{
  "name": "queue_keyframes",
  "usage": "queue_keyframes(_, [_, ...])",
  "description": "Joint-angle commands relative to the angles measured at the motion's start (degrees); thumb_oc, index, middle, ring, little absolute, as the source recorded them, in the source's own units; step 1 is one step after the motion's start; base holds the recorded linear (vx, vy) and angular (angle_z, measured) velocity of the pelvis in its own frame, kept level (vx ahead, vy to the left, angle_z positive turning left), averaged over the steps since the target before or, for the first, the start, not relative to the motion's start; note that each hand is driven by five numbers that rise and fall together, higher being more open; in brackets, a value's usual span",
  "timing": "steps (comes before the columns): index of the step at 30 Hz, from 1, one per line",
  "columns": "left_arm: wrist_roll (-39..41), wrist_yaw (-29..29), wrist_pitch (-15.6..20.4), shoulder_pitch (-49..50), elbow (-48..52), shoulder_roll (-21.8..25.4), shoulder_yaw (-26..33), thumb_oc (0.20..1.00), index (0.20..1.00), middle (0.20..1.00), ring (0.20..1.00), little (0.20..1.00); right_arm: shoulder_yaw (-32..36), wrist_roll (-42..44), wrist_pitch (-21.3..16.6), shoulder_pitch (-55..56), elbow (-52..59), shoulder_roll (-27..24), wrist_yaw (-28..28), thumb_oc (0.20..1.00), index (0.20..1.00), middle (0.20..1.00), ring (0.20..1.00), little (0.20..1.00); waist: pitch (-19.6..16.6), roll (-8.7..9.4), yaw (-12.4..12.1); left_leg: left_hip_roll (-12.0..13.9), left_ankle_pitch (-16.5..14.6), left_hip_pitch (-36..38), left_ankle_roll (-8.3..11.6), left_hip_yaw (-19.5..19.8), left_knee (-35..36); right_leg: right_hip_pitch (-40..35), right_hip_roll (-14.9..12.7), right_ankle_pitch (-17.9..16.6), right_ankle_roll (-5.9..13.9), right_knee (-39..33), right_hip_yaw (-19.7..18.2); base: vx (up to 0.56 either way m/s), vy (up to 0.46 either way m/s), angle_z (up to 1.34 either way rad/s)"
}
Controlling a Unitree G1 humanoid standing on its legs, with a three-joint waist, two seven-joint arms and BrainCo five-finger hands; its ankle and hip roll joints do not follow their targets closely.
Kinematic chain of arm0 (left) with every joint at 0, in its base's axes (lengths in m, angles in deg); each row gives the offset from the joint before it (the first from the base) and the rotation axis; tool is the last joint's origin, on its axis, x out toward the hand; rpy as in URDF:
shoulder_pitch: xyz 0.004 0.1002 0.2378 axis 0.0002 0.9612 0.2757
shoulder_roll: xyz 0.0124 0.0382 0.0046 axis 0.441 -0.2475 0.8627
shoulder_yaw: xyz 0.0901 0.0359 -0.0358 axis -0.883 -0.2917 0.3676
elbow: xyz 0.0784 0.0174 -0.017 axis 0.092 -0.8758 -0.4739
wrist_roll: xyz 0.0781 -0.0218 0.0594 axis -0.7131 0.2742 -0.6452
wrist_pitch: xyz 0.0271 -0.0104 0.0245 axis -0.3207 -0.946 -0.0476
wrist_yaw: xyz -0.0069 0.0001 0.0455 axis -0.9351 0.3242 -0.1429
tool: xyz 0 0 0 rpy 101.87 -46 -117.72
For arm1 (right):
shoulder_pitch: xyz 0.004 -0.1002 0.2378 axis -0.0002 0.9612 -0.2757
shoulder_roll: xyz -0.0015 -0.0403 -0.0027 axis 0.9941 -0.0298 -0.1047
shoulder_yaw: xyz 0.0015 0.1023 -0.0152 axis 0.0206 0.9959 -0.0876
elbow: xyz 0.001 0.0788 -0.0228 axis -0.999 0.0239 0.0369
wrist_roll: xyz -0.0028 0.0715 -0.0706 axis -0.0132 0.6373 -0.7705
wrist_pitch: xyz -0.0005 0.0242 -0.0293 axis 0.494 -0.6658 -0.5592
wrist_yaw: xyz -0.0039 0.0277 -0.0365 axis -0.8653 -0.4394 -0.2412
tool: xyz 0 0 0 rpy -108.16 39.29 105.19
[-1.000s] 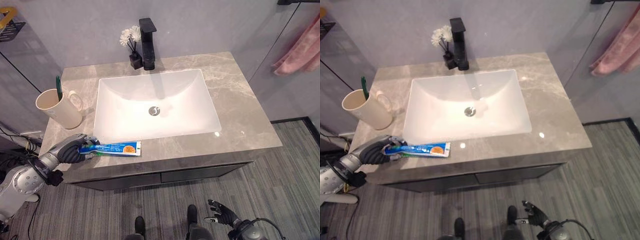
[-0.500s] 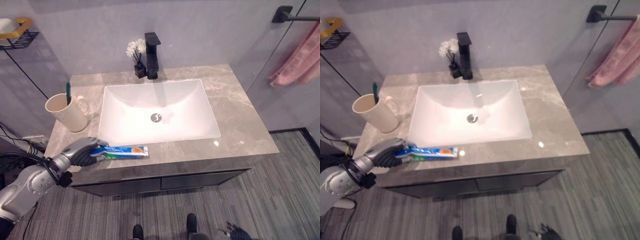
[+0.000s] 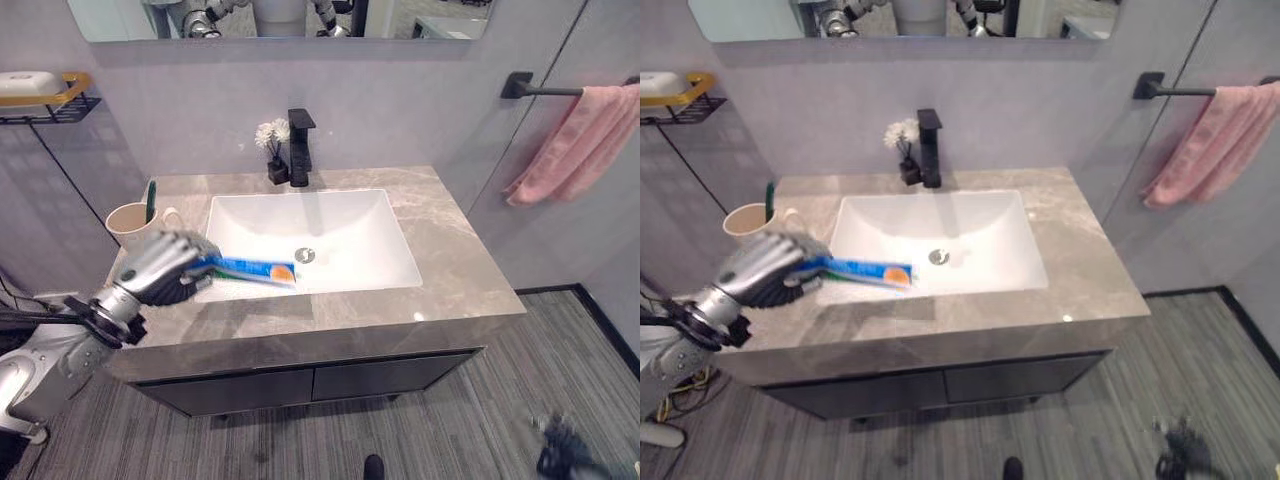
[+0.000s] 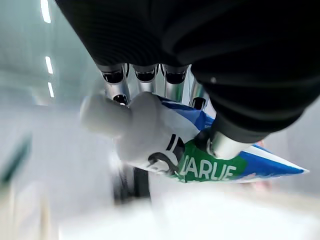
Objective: Put brush and paste in cup on sink, flatten towel.
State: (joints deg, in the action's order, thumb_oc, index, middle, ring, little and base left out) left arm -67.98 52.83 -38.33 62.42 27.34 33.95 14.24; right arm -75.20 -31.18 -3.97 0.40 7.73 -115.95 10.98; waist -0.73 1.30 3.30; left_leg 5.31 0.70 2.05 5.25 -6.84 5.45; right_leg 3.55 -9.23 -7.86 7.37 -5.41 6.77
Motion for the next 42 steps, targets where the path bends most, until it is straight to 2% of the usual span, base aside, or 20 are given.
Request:
queue_keyframes(1, [-2.35,10.35,-2.75,-13.76,-0.59,1.82,5.06,0.200,0.200,0.200,0.200,0.200,2.93,-5.84,-7.39,-5.66,15.61,-6.19,-5.59,1.000,1.000,1.000,1.000,1.000,-2.75,-0.56,2.02,-0.58,-1.24,-0.33,-0.74,0.64,-0.45,-5.10,-3.10,2.40,3.85,0.41,-0.26,0.00,0.000,0.00])
queue_keyframes(6, [-3.35,12.46,-3.90,-20.31,-0.89,0.97,2.53,0.200,0.200,0.200,0.200,0.200,1.87,-7.38,-9.24,-9.13,26.26,-6.16,-5.20,1.000,1.000,1.000,1.000,1.000,-3.10,-0.79,1.97,-0.37,-1.03,-0.01,-0.75,0.76,-0.45,-5.49,-2.71,2.74,3.43,0.41,-0.52,-0.01,-0.015,-0.01])
queue_keyframes(11, [-1.22,14.62,-5.25,-33.13,-2.19,-2.36,-5.45,0.200,0.200,0.200,0.200,0.200,-7.82,1.74,-10.74,-21.71,37.48,-3.88,0.08,1.000,1.000,1.000,1.000,1.000,-3.33,-1.19,1.46,-0.13,-0.70,0.18,-0.55,1.12,-0.45,-6.06,-2.15,3.17,2.74,0.41,-0.70,0.00,-0.025,-0.01])
queue_keyframes(13, [-0.38,15.81,-5.98,-38.44,-2.65,-4.95,-9.54,0.200,0.200,0.200,0.200,0.200,-15.04,4.53,-10.46,-30.13,39.24,-0.10,0.16,1.000,1.000,1.000,1.000,1.000,-3.55,-1.38,0.60,-0.11,-0.54,0.30,-0.53,1.17,-0.45,-6.20,-2.02,3.19,2.53,0.41,-0.49,0.00,-0.032,-0.02])
queue_keyframes(15, [-0.35,18.42,-7.46,-43.18,-3.56,-7.10,-12.83,0.200,0.200,0.200,0.200,0.200,-22.39,9.90,-10.45,-38.33,38.90,6.86,-1.11,1.000,1.000,1.000,1.000,1.000,-3.22,-1.59,-0.15,-0.12,-0.38,0.36,-0.53,1.05,-0.45,-6.15,-2.06,3.03,2.37,0.41,-0.64,0.00,0.000,0.00])
queue_keyframes(16, [-0.42,18.55,-7.53,-43.35,-3.69,-6.96,-12.92,0.200,0.200,0.200,0.200,0.200,-22.48,9.93,-10.45,-38.59,38.79,6.98,-1.18,1.000,1.000,1.000,1.000,1.000,-3.12,-1.52,-0.07,-0.12,-0.40,0.37,-0.53,1.01,-0.45,-6.13,-2.06,3.03,2.37,0.41,-0.69,0.00,0.000,0.00])
queue_keyframes(19, [-0.93,21.91,-7.99,-46.16,-2.50,-9.69,-14.43,0.200,0.200,0.200,0.200,0.200,-28.62,10.40,-10.84,-46.82,38.54,13.04,-2.33,1.000,1.000,1.000,1.000,1.000,-2.85,-1.81,-1.30,-0.07,-0.20,0.31,-0.58,0.89,-0.45,-5.74,-2.20,3.02,2.26,0.41,-0.90,0.00,0.000,0.00])
queue_keyframes(20, [-0.98,22.01,-7.97,-46.08,-2.49,-9.53,-14.26,0.200,0.200,0.200,0.200,0.200,-28.80,10.36,-10.96,-47.17,38.27,13.19,-2.42,1.000,1.000,1.000,1.000,1.000,-2.74,-1.80,-1.20,-0.07,-0.22,0.32,-0.57,0.79,-0.45,-5.70,-2.19,3.01,2.26,0.41,-1.00,0.00,0.000,0.00])
queue_keyframes(22, [-1.09,24.16,-8.35,-46.76,-1.75,-11.23,-14.94,0.200,0.200,0.200,0.200,0.200,-31.32,12.25,-11.81,-50.62,37.15,16.95,-2.90,1.000,1.000,1.000,1.000,1.000,-2.61,-1.83,-1.99,-0.07,-0.14,0.37,-0.51,0.81,-0.45,-5.87,-2.23,3.18,2.19,0.41,-0.89,0.00,0.000,0.00])
queue_keyframes(28, [-1.33,25.85,-8.26,-47.72,-1.46,-13.42,-17.12,0.200,0.200,0.200,0.200,0.200,-33.23,14.48,-13.45,-54.68,36.44,20.60,-3.56,1.000,1.000,1.000,1.000,1.000,-2.40,-1.37,-2.84,-0.40,-0.55,1.09,-0.70,1.21,-0.45,-7.15,-2.29,3.58,2.06,0.41,-0.04,0.04,-0.002,0.02])
queue_keyframes(36, [-0.44,25.56,-7.70,-44.96,-1.39,-14.87,-17.71,0.200,0.200,0.200,0.200,0.200,-33.26,14.04,-14.22,-56.48,37.80,21.50,-4.47,1.000,1.000,1.000,1.000,1.000,-2.28,-0.56,-3.54,-0.39,-0.64,1.44,-0.80,1.42,-0.45,-7.66,-2.13,4.00,1.88,0.41,0.34,0.02,-0.001,0.00])
queue_keyframes(39, [3.08,23.47,-5.12,-41.70,1.63,-17.01,-17.59,0.200,0.200,0.200,0.200,0.200,-32.54,13.73,-14.84,-56.61,38.91,22.07,-5.06,1.000,1.000,1.000,1.000,1.000,-2.03,-0.09,-3.83,-0.39,-0.17,1.24,-0.94,1.64,-0.45,-7.60,-2.02,3.66,1.68,0.41,0.39,0.02,-0.002,0.00])
queue_keyframes(42, [5.01,22.39,-4.19,-40.08,2.89,-18.39,-18.00,0.200,0.200,0.200,0.200,0.200,-32.44,15.44,-15.65,-56.52,39.58,23.54,-5.00,1.000,1.000,1.000,1.000,1.000,-2.11,0.01,-4.02,-0.24,-0.89,1.58,-0.95,1.77,-0.45,-7.97,-1.97,4.38,1.69,0.41,0.55,0.02,-0.003,0.00])
